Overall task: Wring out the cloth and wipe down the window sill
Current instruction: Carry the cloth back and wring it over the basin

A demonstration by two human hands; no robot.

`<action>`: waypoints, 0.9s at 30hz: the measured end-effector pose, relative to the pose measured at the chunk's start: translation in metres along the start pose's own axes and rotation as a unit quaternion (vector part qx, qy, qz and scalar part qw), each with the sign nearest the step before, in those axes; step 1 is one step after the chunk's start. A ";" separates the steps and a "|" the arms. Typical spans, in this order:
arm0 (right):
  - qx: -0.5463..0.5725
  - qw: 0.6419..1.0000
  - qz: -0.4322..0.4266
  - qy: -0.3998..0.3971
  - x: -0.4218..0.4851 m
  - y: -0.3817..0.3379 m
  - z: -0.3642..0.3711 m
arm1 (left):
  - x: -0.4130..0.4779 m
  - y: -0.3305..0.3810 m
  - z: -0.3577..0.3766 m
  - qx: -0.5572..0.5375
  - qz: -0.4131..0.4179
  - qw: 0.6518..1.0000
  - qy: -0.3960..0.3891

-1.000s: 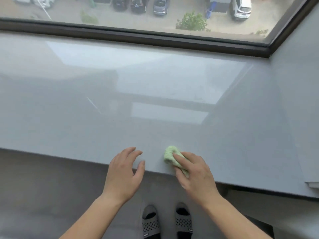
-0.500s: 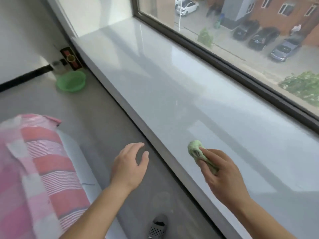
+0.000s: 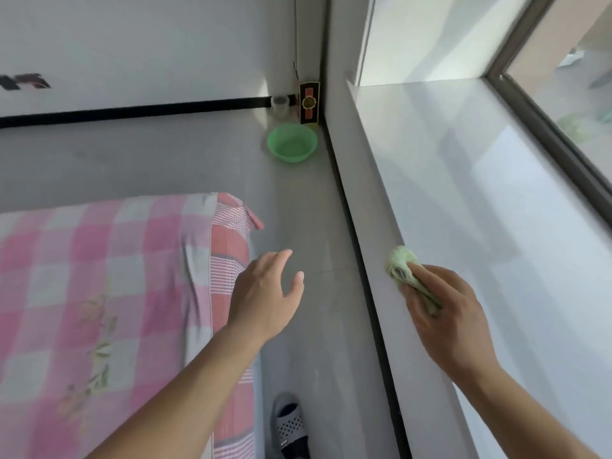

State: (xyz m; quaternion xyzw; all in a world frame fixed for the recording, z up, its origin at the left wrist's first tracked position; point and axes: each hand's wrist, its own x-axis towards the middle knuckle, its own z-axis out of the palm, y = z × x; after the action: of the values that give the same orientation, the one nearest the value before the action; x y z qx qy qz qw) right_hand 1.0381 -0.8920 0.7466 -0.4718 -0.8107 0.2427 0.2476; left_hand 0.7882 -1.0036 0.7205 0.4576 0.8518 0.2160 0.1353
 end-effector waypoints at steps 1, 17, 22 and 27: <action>0.001 1.000 -0.002 0.000 0.023 -0.007 0.010 | 0.019 -0.007 -0.006 0.007 0.000 1.000 0.001; 0.021 0.997 -0.075 -0.023 0.429 -0.069 0.169 | 0.387 -0.057 -0.059 0.052 -0.053 0.997 0.014; 0.015 0.995 -0.085 -0.044 0.552 -0.086 0.222 | 0.502 -0.079 -0.072 0.066 -0.076 0.995 0.010; 0.012 0.996 -0.063 -0.056 0.656 -0.107 0.279 | 0.608 -0.117 -0.086 0.077 -0.077 0.994 -0.012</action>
State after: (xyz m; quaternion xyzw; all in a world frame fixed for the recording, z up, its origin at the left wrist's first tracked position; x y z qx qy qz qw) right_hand 0.5096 -0.4030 0.7146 -0.4025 -0.8483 0.2629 0.2221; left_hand 0.3361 -0.5719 0.7175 0.4024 0.8968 0.1333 0.1263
